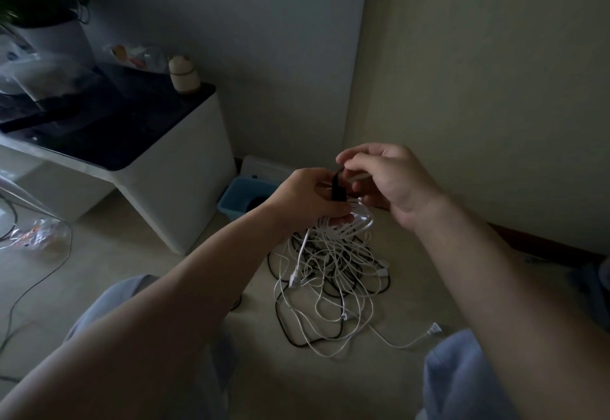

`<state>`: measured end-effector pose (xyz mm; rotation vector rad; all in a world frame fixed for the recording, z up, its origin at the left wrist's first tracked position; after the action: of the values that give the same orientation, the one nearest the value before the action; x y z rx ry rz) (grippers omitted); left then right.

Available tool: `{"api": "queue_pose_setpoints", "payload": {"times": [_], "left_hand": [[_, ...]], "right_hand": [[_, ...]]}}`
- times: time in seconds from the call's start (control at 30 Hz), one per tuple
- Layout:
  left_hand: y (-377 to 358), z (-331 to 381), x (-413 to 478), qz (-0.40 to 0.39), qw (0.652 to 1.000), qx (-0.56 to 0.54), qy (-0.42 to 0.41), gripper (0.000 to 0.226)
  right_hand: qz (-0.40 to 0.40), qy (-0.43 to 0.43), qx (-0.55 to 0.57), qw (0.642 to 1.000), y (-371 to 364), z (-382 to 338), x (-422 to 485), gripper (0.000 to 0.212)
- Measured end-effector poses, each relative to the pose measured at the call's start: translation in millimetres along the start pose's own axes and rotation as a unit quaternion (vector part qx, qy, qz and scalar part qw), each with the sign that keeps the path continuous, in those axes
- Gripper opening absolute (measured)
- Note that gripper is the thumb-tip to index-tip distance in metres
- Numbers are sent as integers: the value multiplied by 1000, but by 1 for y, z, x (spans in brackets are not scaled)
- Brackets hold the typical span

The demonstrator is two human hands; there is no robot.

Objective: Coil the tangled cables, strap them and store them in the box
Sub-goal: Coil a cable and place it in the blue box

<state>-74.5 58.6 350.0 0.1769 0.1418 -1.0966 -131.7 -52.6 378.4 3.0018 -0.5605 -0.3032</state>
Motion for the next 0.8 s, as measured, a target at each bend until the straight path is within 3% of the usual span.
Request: {"api": "queue_pose_setpoints", "payload": {"times": [0.13, 0.3, 0.4, 0.67, 0.8], "left_hand": [[3, -1, 0, 1, 999, -42, 2, 32], [7, 4, -1, 17, 1000, -14, -21, 31], [7, 2, -1, 13, 1000, 1, -18, 29], [5, -2, 2, -10, 1000, -8, 6, 40], [-1, -6, 1, -30, 999, -37, 24, 33]], "right_hand": [[0, 88, -191, 978, 0, -16, -3, 20], [-116, 116, -199, 966, -16, -19, -6, 29], [-136, 136, -230, 954, -18, -19, -7, 38], [-57, 184, -252, 948, -12, -23, 3, 24], [-45, 181, -291, 938, -11, -20, 5, 27]]}}
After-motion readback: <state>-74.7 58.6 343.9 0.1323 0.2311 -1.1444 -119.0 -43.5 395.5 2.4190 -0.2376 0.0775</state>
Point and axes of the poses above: each hand's wrist, its own x-axis towards the middle knuckle, its own y-axis out of the back of the hand, z = x × y, the point moved 9 cm from there along x, towards the middle knuckle, and after that the axes turned 9 degrees about -z, right-handed, at the moved point
